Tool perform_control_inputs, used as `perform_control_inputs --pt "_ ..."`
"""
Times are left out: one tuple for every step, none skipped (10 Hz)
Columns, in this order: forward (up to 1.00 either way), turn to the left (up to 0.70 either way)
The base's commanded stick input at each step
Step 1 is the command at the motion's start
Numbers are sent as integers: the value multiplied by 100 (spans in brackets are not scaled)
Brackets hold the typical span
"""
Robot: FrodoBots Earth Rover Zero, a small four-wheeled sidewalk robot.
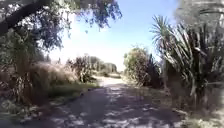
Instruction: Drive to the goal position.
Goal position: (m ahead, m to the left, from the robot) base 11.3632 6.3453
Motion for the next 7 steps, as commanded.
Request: perform_control_inputs --pt "85 0" --pt "85 0" --pt "85 0" --pt "85 0" --pt "85 0" --pt "85 0" --pt "85 0"
